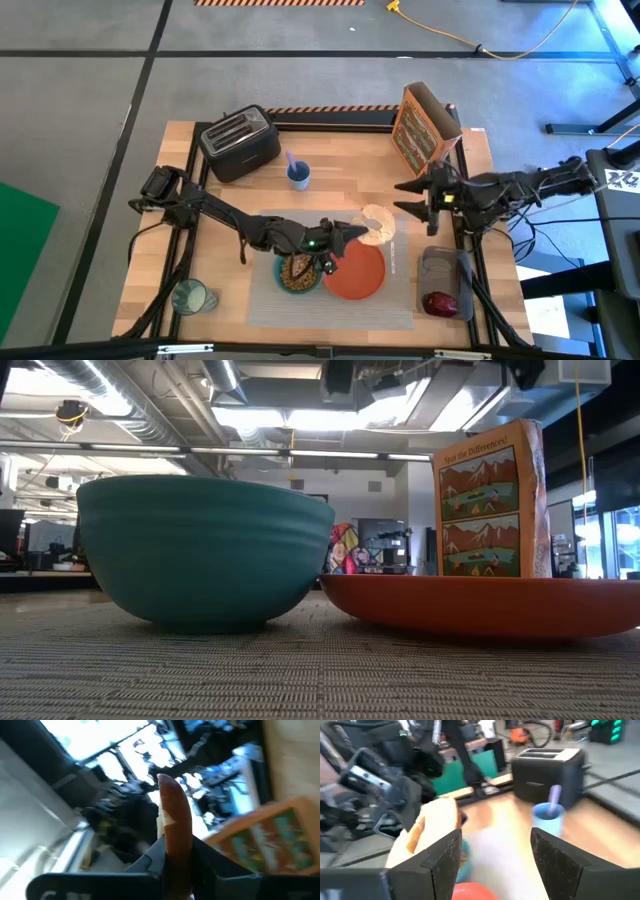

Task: Arrange a breakfast setting
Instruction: Put the toasted bread from the toaster onto the orange plate

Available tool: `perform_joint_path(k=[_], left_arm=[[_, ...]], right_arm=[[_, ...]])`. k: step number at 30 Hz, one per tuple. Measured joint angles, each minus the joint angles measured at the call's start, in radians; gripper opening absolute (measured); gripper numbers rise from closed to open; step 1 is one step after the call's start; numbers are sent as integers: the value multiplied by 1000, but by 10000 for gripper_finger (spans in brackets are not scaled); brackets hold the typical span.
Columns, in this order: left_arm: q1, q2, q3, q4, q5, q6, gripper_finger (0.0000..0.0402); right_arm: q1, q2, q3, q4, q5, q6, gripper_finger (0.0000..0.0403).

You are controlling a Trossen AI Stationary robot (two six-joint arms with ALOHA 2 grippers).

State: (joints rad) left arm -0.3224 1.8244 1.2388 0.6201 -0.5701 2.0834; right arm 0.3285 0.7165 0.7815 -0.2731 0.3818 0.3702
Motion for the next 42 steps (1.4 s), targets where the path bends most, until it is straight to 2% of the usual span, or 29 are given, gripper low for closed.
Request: perform_joint_path(k=[5,9,20,23,27,33,36,39,42], left_arm=[[-12,0,0,30,60,74,49],[-10,0,0,27,60,77,49],[-10,0,0,20,102,96,50],[-6,0,0,20,102,15,61],[4,0,0,20,102,-112,89],[27,0,0,3,108,-191,140],[35,0,0,-8,111,-258,165],[43,0,0,-22,87,-375,189],[48,2,0,-80,-57,-545,207]], right_arm=[[82,57,1,82,-20,57,225],[129,98,2,166,-34,82,225],[137,166,2,144,-32,131,220],[137,165,2,142,-30,131,187],[137,165,2,139,-33,136,113],[136,165,2,114,-46,148,19],[135,165,2,106,-43,142,11],[135,164,2,77,-3,126,23],[136,165,1,-27,56,120,25]])
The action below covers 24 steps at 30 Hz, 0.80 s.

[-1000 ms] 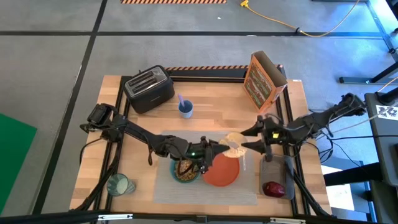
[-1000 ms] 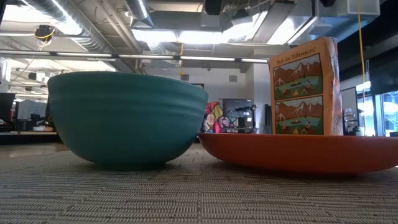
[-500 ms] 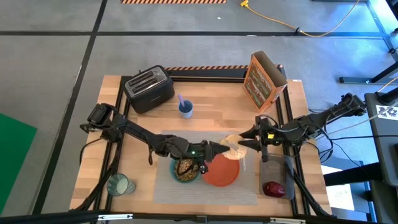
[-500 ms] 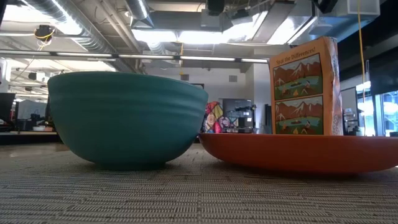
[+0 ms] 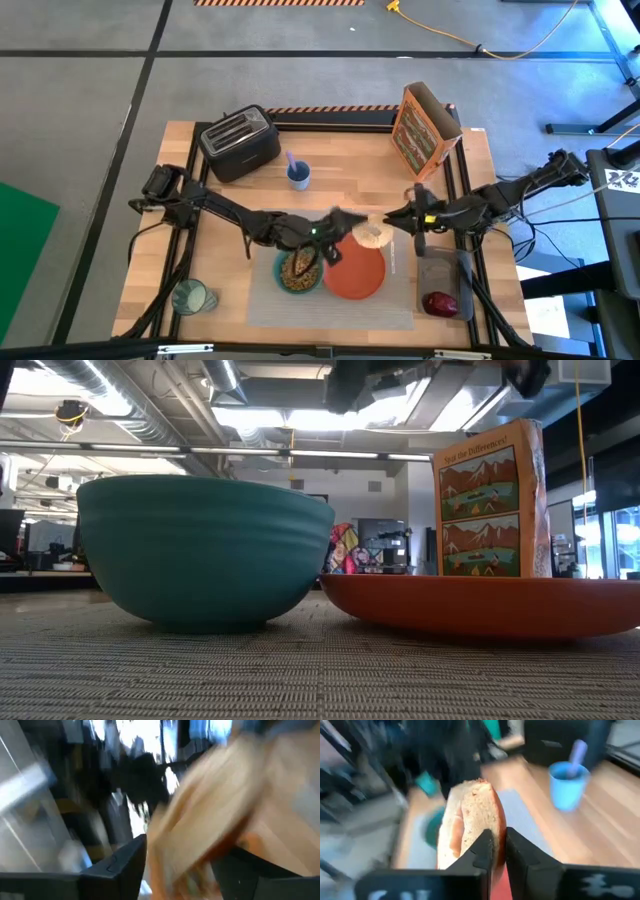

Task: Arrange a breakfast setting
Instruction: Put the toasted bread from the toaster onto the orange plate

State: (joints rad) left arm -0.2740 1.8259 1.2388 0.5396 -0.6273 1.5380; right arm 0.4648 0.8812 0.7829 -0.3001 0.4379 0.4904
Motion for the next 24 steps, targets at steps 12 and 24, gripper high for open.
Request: perform_joint_path(k=[12,24], left_arm=[[25,-16,0,-651,-170,-798,229],[138,-211,1,-705,-125,-1038,227]], right_arm=[[0,123,-76,-5,11,8,20],[-21,484,-110,241,2,21,23]])
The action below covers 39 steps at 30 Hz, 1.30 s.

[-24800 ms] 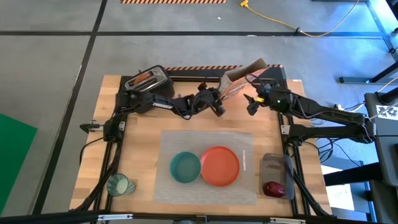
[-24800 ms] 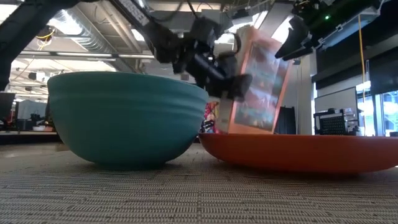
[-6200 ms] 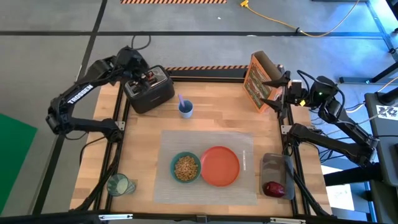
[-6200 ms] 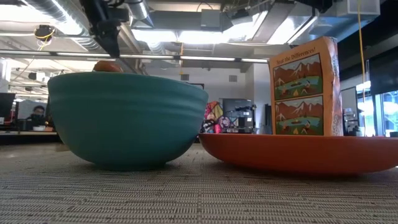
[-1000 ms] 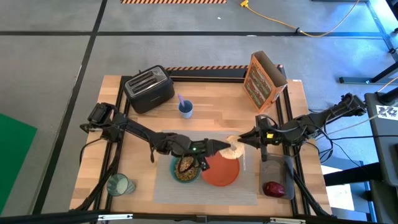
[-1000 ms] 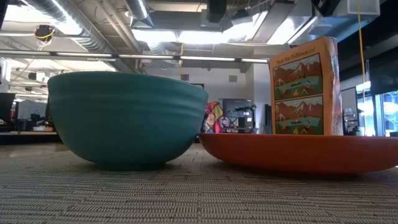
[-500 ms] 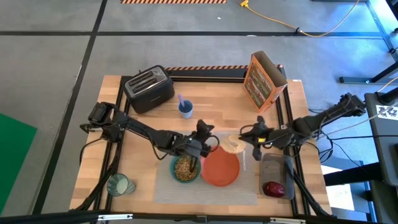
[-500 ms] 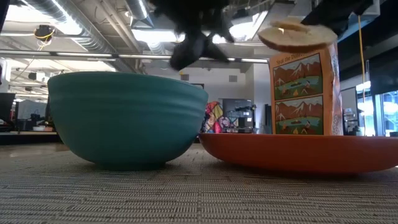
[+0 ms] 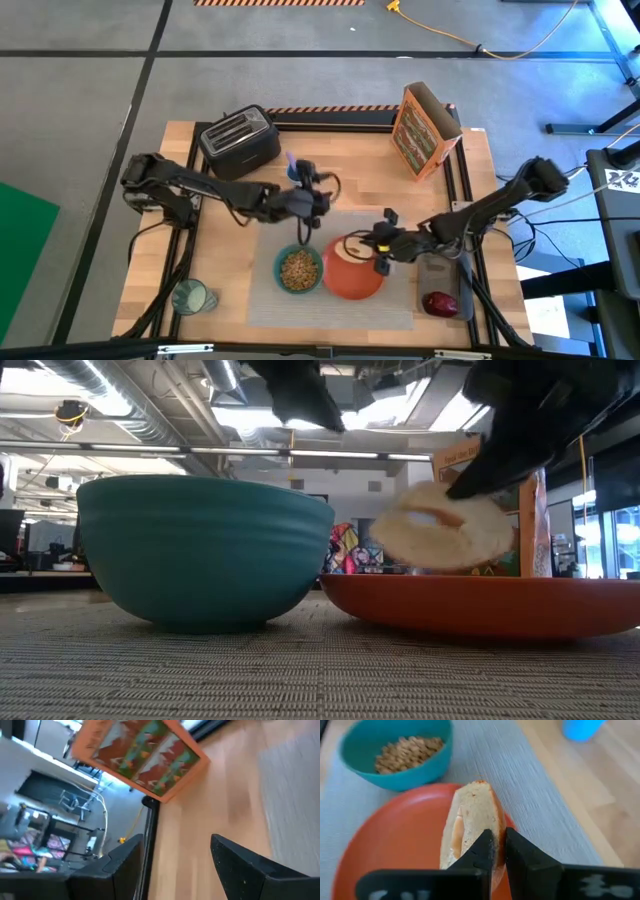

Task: Arrange a breakfast setting
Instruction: Put the toasted bread from the toaster onto the orange plate, then put the red apple on the orange plate

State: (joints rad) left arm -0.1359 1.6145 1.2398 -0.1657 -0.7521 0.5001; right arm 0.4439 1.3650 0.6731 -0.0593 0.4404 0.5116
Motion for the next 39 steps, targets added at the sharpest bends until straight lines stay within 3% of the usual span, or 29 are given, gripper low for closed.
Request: perform_joint_path(k=[10,17,23,28,34,39], left_arm=[[104,-70,0,2,160,-143,227],[108,-62,-1,-17,165,-225,227],[40,-85,-1,-57,69,-312,227],[-48,-93,-1,-124,-28,-391,227],[-115,-93,-62,-83,-18,-476,227],[-117,-90,-159,30,31,-473,227]], right_arm=[[-98,102,0,63,-42,-16,44],[-97,99,0,38,-19,-18,147],[-85,-7,3,-68,6,46,232],[-6,-152,96,-344,23,108,243],[138,-205,278,-834,27,399,243],[270,-200,346,-1041,-123,643,243]])
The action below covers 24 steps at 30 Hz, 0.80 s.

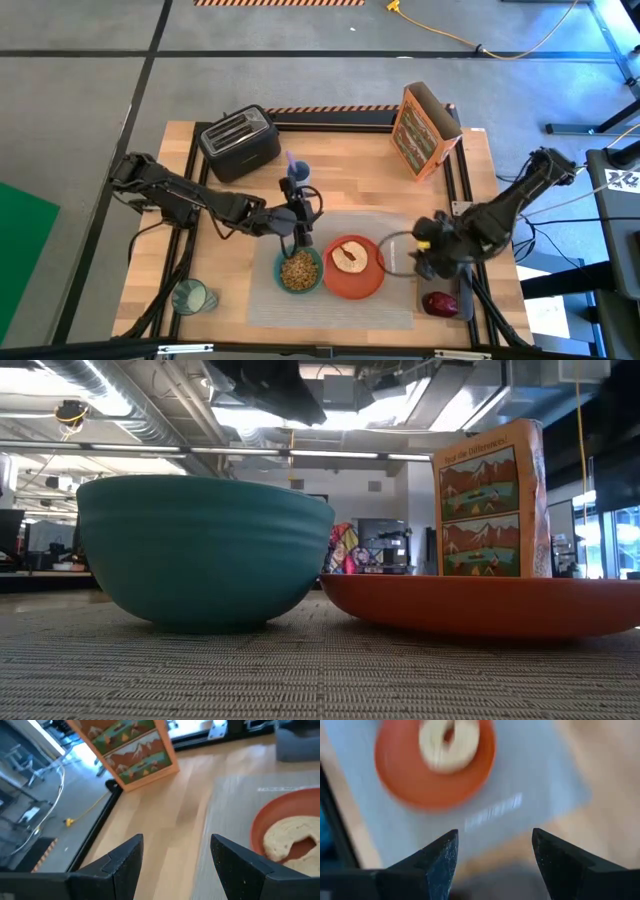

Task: Arrange a breakfast setting
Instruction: Put the red apple on the orange plate

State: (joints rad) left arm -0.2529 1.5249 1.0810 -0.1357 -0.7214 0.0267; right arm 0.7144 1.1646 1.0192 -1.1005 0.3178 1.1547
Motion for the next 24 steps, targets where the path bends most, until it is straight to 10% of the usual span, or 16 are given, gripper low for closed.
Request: perform_joint_path(k=[9,24], left_arm=[[27,0,-20,116,108,60,227],[77,0,-20,176,141,85,227]], right_arm=[[235,12,-102,-19,-273,235,244],[368,190,-126,203,-286,258,321]])
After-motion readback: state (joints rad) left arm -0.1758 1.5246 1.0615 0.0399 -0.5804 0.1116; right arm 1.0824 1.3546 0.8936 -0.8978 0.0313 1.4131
